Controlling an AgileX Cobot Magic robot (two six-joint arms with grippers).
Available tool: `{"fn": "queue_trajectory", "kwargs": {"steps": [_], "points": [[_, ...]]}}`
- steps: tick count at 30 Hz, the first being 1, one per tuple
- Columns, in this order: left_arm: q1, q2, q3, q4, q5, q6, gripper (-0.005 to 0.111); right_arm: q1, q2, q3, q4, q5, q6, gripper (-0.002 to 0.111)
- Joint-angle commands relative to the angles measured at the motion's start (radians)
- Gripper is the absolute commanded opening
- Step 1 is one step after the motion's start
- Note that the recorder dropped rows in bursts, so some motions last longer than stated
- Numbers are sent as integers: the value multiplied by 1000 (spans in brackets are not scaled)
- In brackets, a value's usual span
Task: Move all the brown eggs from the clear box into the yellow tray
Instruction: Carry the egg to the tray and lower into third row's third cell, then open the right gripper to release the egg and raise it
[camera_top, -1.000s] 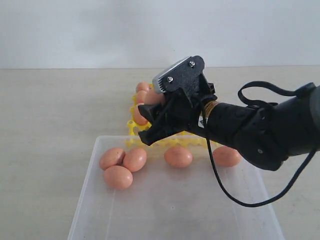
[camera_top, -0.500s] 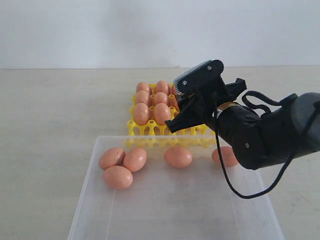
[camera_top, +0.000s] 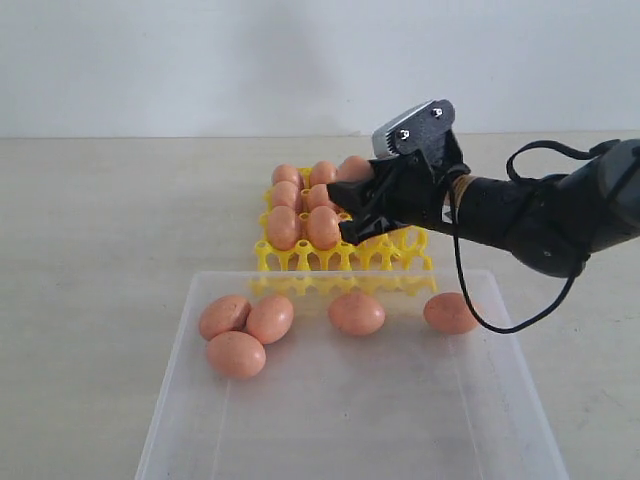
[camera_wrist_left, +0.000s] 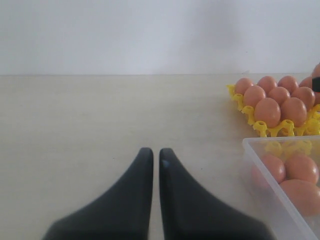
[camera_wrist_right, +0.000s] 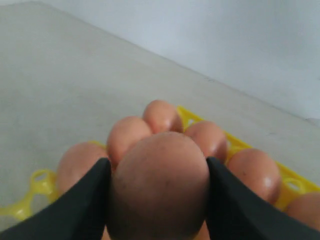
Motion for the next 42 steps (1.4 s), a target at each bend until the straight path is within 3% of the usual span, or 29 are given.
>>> {"fn": "queue_trajectory", "kwargs": {"steps": [1, 28, 36, 42], "points": [[-9, -2, 4, -1, -1, 3, 4, -10, 11, -37, -199, 71, 116, 0], [-9, -2, 4, -1, -1, 3, 4, -10, 11, -39, -159, 199, 30, 0], [-9, -2, 4, -1, -1, 3, 4, -10, 11, -39, -159, 203, 29, 28], [-9, -2, 4, -1, -1, 3, 4, -10, 11, -39, -159, 222, 29, 39]]}}
